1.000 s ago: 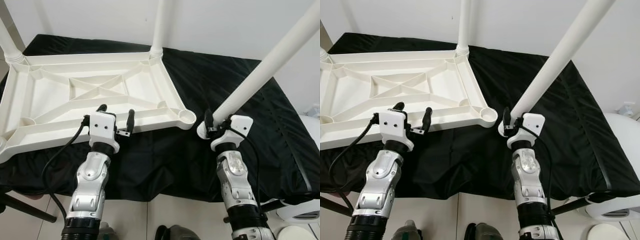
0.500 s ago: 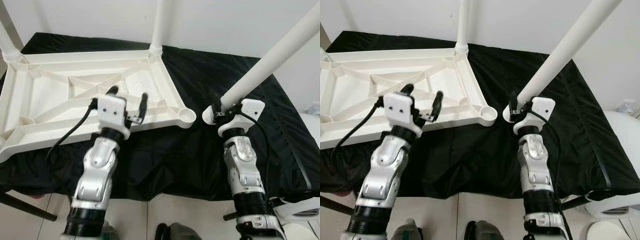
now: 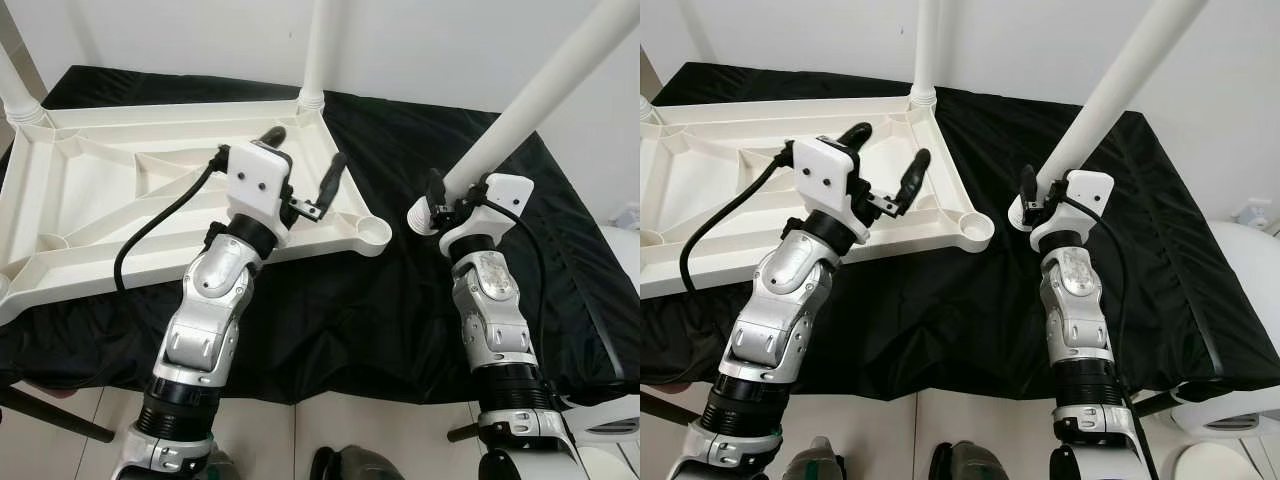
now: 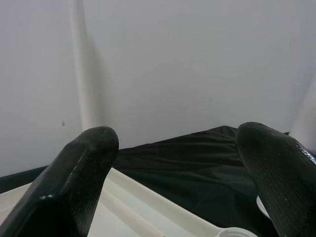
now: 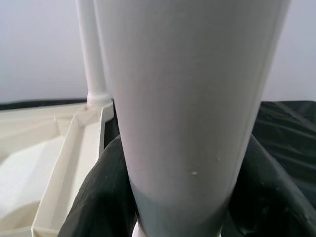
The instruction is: Building children table
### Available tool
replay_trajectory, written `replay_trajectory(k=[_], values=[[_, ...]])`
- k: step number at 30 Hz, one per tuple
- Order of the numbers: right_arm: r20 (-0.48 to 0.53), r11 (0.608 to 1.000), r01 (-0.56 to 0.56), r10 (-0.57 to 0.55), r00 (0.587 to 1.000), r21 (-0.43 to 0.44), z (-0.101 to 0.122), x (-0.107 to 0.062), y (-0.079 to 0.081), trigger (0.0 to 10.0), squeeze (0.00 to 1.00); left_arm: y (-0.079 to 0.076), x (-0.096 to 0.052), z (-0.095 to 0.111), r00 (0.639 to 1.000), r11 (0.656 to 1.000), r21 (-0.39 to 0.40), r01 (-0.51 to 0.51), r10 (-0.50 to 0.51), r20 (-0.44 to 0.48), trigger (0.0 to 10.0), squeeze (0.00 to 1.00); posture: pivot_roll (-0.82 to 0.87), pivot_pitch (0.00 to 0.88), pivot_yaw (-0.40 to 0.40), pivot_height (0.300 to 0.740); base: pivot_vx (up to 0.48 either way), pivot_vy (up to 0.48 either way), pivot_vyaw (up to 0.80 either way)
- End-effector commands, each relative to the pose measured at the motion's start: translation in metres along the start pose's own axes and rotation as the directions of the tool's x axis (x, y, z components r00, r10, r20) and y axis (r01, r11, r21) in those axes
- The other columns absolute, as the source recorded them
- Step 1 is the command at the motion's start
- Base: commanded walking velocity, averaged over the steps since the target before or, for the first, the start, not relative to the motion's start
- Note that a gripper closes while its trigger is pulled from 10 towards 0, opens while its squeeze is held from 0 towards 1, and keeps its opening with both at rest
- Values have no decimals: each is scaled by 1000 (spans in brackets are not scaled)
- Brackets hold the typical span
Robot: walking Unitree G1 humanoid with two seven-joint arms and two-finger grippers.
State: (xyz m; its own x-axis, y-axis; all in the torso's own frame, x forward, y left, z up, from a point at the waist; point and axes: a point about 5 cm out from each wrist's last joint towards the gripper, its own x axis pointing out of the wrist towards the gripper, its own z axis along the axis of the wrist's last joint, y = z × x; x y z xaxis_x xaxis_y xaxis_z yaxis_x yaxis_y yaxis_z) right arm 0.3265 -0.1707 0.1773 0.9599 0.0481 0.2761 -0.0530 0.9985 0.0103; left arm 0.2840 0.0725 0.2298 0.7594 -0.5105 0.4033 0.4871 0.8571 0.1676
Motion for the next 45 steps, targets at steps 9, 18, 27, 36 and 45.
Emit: replay_trajectory(k=[9,18,27,36,45], values=[[-84,981,-147,137,987,-124,8,16,3,10000,0,-31,17,25,953,956,36,290,-292,82,10000,0,98,17,-107,740,0,0,0],[-73,929,-318,310,948,-191,23,25,17,10000,0,-49,35,39,894,901,39,432,-434,111,10000,0,95,32,-110,740,0,0,0],[-66,886,-403,398,915,-229,30,26,27,10000,0,-55,48,39,864,867,26,497,-498,77,10000,0,88,30,-102,740,0,0,0],[-57,873,-409,409,911,-266,35,29,22,10000,0,-56,59,37,861,860,-58,508,-505,55,10000,0,81,31,-100,740,0,0,0],[-58,831,-476,481,875,-286,34,24,26,10000,0,-56,65,47,851,836,-160,526,-516,98,10000,0,77,29,-96,740,0,0,0]])
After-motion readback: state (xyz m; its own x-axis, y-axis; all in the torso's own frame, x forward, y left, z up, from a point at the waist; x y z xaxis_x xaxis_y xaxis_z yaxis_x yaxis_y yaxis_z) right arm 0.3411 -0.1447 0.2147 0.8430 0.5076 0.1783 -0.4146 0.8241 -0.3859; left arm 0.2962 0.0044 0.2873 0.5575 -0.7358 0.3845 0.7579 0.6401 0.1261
